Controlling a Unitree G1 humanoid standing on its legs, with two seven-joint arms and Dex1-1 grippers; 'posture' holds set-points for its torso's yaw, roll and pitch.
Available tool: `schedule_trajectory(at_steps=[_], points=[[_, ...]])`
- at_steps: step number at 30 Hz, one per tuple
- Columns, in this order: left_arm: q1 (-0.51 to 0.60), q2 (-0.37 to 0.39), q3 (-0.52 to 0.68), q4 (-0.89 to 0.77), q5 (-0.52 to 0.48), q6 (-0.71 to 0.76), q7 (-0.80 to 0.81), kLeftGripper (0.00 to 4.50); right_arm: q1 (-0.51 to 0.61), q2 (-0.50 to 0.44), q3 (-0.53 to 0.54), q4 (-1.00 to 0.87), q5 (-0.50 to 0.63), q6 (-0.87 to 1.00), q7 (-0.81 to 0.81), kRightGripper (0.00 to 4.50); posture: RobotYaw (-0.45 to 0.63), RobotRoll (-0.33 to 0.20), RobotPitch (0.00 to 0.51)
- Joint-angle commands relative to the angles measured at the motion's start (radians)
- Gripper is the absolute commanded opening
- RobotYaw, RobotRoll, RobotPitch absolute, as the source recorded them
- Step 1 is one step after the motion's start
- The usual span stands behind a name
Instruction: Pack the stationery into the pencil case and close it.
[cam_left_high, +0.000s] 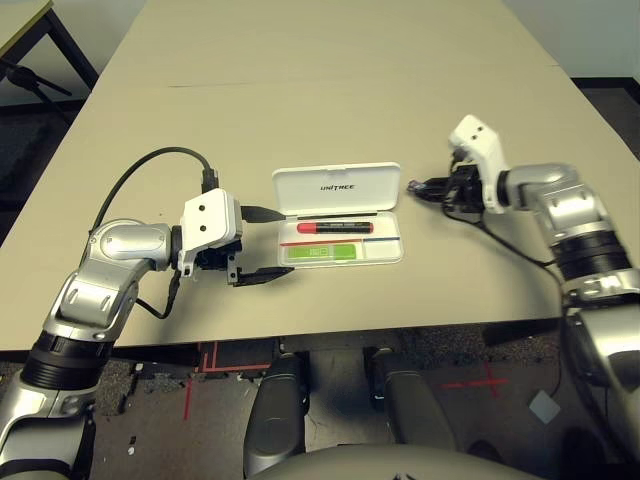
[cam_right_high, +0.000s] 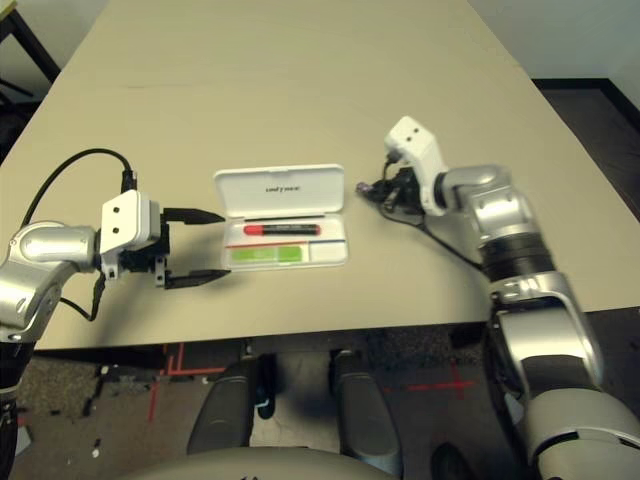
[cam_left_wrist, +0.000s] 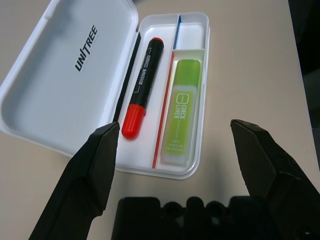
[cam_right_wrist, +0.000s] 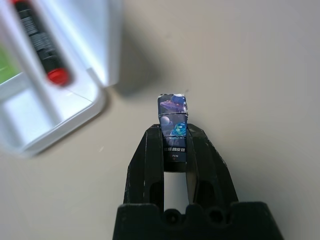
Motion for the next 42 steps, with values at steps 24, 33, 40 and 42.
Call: schedule_trajectory(at_steps=[24,33,40,42], points=[[-0.030,-0.008,-0.016,0.035,0.022,-0.038,0.013,4.50,0.124,0.049,0.187,-0.320,-0.001,-0.119,0.133,0.33,0.08,0.000,0.124],[-0.031,-0.011,-0.018,0.033,0.024,-0.036,0.014,4.50,0.125,0.063,0.203,-0.269,-0.033,-0.204,0.116,0.33,0.08,0.000,0.120],[-0.033,-0.011,-0.020,0.036,0.025,-0.037,0.011,4.50,0.138,0.068,0.209,-0.246,-0.046,-0.237,0.119,0.33,0.08,0.000,0.122],[-0.032,-0.011,-0.021,0.036,0.025,-0.038,0.011,4.50,0.142,0.069,0.209,-0.241,-0.048,-0.242,0.122,0.33,0.08,0.000,0.122]])
